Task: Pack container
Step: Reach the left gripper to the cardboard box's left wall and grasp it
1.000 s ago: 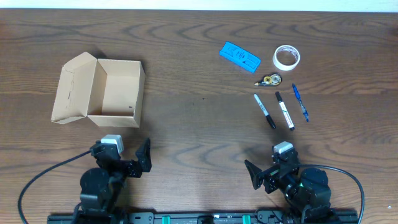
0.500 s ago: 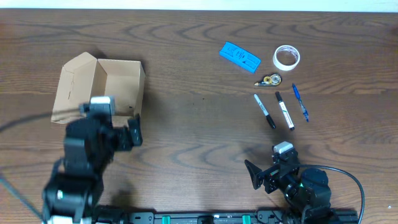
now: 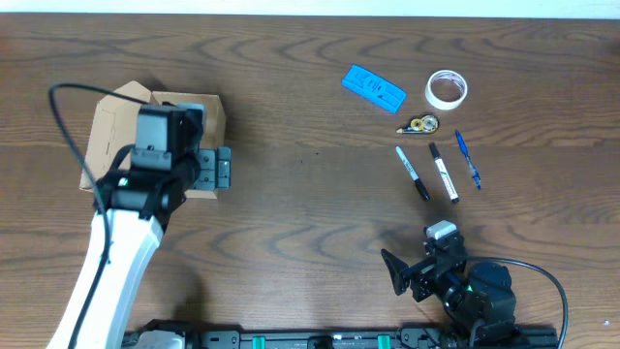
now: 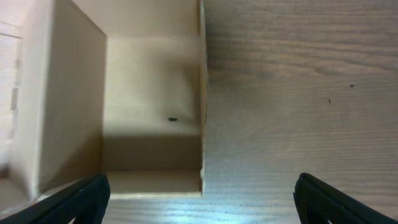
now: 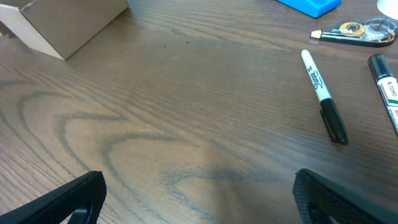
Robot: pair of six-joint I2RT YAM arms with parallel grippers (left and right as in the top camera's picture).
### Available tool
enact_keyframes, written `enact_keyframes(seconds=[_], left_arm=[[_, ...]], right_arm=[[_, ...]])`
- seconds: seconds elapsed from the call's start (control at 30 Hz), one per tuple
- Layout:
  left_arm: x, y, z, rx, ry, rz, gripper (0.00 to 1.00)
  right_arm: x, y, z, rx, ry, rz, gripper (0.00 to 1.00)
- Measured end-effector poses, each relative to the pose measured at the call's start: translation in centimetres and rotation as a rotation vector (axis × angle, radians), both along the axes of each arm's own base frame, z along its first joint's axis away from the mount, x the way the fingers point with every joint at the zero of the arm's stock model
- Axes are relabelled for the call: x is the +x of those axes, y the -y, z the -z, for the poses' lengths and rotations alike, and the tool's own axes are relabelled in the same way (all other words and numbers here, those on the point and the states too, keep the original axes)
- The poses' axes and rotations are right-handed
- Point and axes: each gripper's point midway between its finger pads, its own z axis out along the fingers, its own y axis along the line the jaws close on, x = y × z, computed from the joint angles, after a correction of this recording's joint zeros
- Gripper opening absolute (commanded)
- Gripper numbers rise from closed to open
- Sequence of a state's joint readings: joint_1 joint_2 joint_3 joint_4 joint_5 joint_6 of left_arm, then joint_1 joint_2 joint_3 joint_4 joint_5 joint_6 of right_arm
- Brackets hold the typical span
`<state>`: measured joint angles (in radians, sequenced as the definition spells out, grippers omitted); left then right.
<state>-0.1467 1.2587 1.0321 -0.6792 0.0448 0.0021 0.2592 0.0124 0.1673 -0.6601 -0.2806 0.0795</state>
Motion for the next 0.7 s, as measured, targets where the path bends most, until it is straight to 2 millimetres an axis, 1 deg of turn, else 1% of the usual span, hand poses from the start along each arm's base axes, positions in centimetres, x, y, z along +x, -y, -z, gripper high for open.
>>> enact_keyframes(seconds=[0.43,0.6,0.63,0.7], left_arm=[[3.4,0.7,5.2,0.004,-0.076,0.007,0.95],[4.0,0.8,7.2,0.008,-0.111,0.009,0.95],[4.1,0.8,7.6,0.009,-0.119,0.009,0.96],[4.3,0.8,8.4,0.012,-0.133,0.010,1.00]], right_arm=[[0.0,0.0,0.0,0.000,0.000,0.000,0.99],[0.0,0.0,0.0,0.000,0.000,0.000,0.99],[0.0,0.0,0.0,0.000,0.000,0.000,0.99],[0.0,0.0,0.0,0.000,0.000,0.000,0.99]])
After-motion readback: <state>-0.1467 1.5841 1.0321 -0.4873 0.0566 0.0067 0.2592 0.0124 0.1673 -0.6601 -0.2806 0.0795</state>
